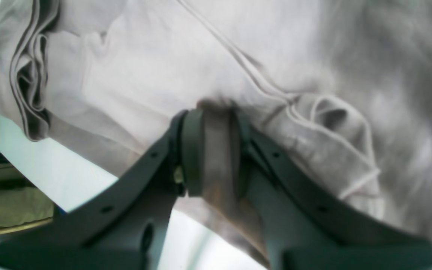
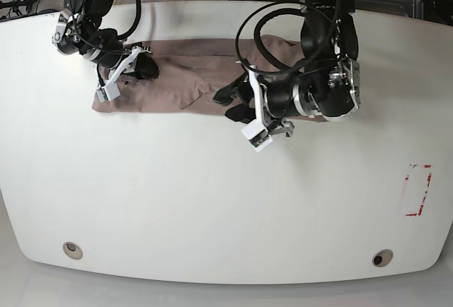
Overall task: Fold the T-shirt properly
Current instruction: 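Fold the strip end with the left gripper toward the right gripper, then grasp both ends of the shortened strip with both grippers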
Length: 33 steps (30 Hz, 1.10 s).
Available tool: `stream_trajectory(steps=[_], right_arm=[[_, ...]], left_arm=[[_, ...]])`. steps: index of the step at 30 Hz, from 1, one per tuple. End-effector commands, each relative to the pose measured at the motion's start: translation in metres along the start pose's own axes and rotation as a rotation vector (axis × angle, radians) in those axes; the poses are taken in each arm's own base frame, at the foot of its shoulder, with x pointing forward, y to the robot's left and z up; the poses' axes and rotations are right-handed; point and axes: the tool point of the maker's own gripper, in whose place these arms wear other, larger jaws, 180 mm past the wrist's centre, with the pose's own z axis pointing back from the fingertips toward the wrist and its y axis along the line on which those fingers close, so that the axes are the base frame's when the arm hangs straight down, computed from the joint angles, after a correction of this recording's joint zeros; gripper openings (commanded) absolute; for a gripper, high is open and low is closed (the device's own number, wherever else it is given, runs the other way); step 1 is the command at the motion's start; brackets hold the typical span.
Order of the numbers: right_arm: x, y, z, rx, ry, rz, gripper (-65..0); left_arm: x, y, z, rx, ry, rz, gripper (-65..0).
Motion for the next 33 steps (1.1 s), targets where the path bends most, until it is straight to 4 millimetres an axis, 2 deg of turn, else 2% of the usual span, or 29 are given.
stream_trajectory(steps=[1,3,5,7,10,11,13,15,16,22,24,28,30,33], right_arm=[[0.011,-0.001,0.005,-0.012,-0.02,0.027,-53.3],[0.023,0.002,0.008,-0.014,-0.045,0.054,-53.1],[0.031,0.004,0.011,-0.018,-0.063,0.077,-49.9],[0.04,0.007,0.02,-0.037,-0.077,0.115,-40.3],[0.05,-0.002,0.035,-0.088,-0.113,0.113,-26.3],[0.056,-0.006,0.041,-0.104,-0.135,0.11,-21.9],[0.065,-0.01,0.05,-0.109,-0.174,0.084,-18.9],[0.065,-0.028,0.059,-0.121,-0.211,0.004,-18.7],[0.066,-0.034,0.061,-0.125,-0.224,-0.021,-18.5],[0.052,-0.09,0.081,-0.18,-0.207,-0.165,-18.4],[0.055,-0.098,0.079,-0.171,-0.21,-0.188,-18.2],[0.043,-0.105,0.074,-0.159,-0.179,-0.229,-18.2],[0.041,-0.103,0.071,-0.153,-0.175,-0.236,-18.2],[0.031,-0.089,0.054,-0.11,-0.153,-0.251,-18.9]], left_arm=[[0.004,0.02,0.02,0.069,-0.021,-0.018,-41.5],[-0.012,0.047,0.038,0.164,0.019,0.0,-41.5],[-0.031,0.062,0.051,0.225,0.068,0.016,-41.7],[-0.059,0.073,0.069,0.279,0.135,0.043,-41.9],[-0.075,0.087,0.09,0.342,0.126,0.091,-42.2],[-0.081,0.089,0.096,0.358,0.105,0.111,-44.0],[-0.089,0.091,0.105,0.381,0.075,0.129,-51.2],[-0.099,0.092,0.107,0.385,0.06,0.143,-61.8],[-0.102,0.093,0.107,0.385,0.059,0.151,-63.3],[-0.139,0.103,0.103,0.413,0.142,0.222,-63.1],[-0.147,0.105,0.102,0.412,0.159,0.241,-63.1],[-0.151,0.106,0.1,0.409,0.147,0.255,-62.9],[-0.153,0.105,0.1,0.408,0.152,0.26,-62.9],[-0.153,0.105,0.099,0.406,0.15,0.262,-62.9]])
